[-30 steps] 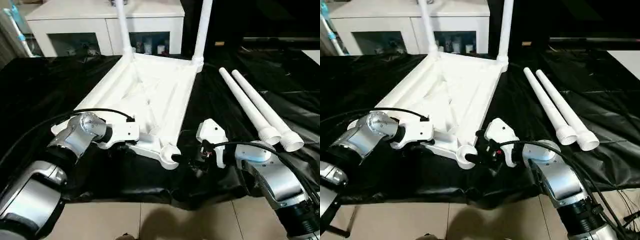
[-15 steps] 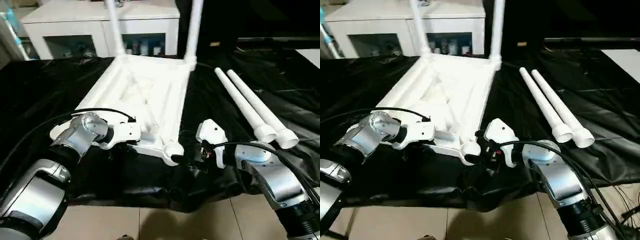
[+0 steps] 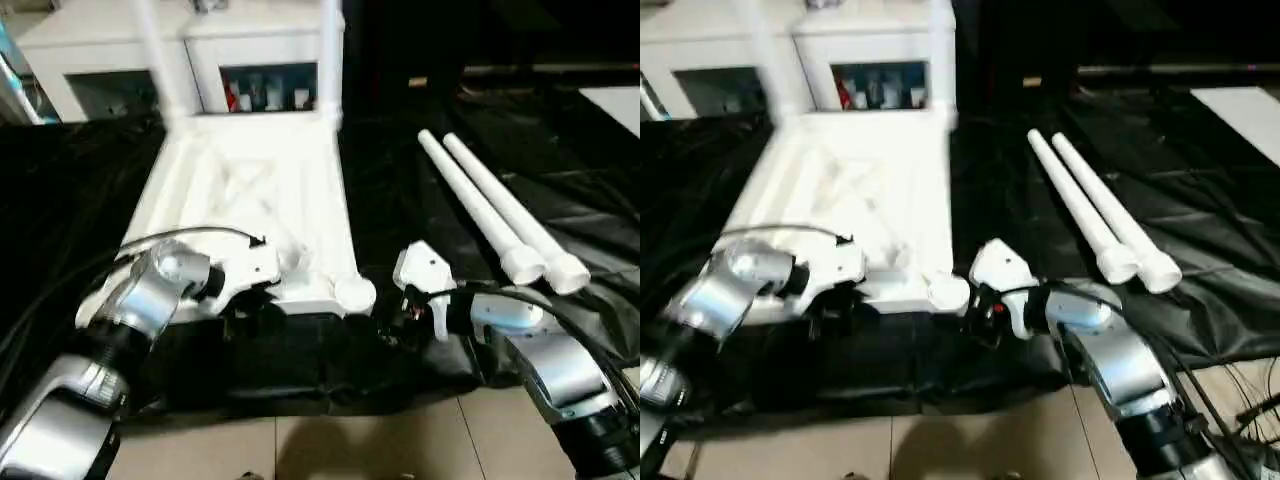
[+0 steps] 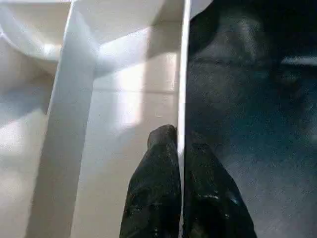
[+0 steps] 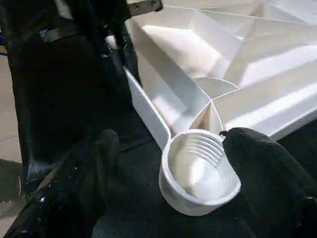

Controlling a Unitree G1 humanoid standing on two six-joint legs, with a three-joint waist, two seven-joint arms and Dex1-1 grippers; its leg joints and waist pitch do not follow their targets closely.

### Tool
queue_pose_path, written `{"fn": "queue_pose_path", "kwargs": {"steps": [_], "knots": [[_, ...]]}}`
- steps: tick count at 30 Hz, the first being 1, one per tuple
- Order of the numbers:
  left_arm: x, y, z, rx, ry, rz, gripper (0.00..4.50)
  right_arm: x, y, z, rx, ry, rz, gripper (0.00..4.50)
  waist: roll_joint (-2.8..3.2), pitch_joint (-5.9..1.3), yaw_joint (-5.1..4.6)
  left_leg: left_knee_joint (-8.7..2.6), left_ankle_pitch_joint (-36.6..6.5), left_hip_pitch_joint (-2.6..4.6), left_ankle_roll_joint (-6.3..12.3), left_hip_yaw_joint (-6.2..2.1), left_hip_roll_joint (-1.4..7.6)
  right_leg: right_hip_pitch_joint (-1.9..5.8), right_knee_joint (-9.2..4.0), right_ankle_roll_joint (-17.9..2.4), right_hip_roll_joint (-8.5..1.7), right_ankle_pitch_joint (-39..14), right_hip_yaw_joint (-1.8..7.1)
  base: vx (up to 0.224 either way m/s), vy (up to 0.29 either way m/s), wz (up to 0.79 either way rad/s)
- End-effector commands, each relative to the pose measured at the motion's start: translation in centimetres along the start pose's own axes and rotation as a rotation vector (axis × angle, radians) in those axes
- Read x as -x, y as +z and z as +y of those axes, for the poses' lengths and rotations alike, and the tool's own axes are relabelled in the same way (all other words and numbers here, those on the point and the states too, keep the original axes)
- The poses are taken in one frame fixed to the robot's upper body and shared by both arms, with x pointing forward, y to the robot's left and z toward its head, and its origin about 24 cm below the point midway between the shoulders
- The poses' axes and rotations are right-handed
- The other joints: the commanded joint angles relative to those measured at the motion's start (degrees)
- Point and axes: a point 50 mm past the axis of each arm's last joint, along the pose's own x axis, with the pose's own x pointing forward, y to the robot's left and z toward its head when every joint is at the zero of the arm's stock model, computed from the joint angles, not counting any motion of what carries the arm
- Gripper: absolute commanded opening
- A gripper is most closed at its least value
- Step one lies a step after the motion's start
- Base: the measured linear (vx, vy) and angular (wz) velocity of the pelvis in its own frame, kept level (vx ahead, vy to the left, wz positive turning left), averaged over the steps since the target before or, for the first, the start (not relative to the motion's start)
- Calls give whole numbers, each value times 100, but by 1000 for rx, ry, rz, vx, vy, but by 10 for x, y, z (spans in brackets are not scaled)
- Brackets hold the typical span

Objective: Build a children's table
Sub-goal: Rotate table base

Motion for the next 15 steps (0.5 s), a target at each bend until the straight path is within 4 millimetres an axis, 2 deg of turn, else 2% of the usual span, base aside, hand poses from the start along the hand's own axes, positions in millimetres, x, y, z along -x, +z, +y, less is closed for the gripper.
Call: {"fn": "queue_pose_path", "kwargs": {"steps": [1,3,4,6,7,8,10,15], "knots": [[6,-8,2,92,123,3,1,0,5,0,11,9,-12,389,-16,-394,47,-422,-1147,15,318,-99,269,361,-399,-1433,-342,-1164,259,0,0,0],[3,-7,-1,118,182,3,1,-1,5,-1,12,5,-10,389,-4,-390,38,-420,-1130,12,319,-101,271,363,-405,-1376,-347,-1276,259,0,0,0],[1,-6,-2,128,214,-2,1,-1,5,-2,13,-1,-9,389,-35,-382,26,-422,-1120,3,336,-100,267,358,-421,-1333,-337,-1351,259,0,0,0],[-2,-2,-1,145,265,-34,1,-2,3,-6,12,-38,6,389,-23,-387,23,-412,-1082,1,358,-99,246,350,-436,-1250,-331,-1488,255,0,0,0],[-3,0,-1,138,278,-40,1,-2,3,-8,9,-52,11,389,-75,-383,-1,-409,-1045,-17,375,-93,237,351,-453,-1229,-318,-1499,247,0,0,0],[-4,0,0,134,286,-44,1,-2,2,-9,8,-60,13,389,-57,-387,10,-404,-1033,-4,377,-98,236,341,-451,-1223,-323,-1530,247,0,0,0],[-5,2,2,117,328,-46,1,-3,2,-13,7,-94,22,389,-45,-398,-11,-404,-965,-27,395,-108,231,350,-441,-1197,-316,-1480,240,0,0,0],[-3,0,7,42,396,3,1,-2,0,-20,0,-170,35,389,-16,-424,-18,-383,-838,-25,469,-104,220,349,-422,-1228,-305,-1145,236,0,0,0]]}}
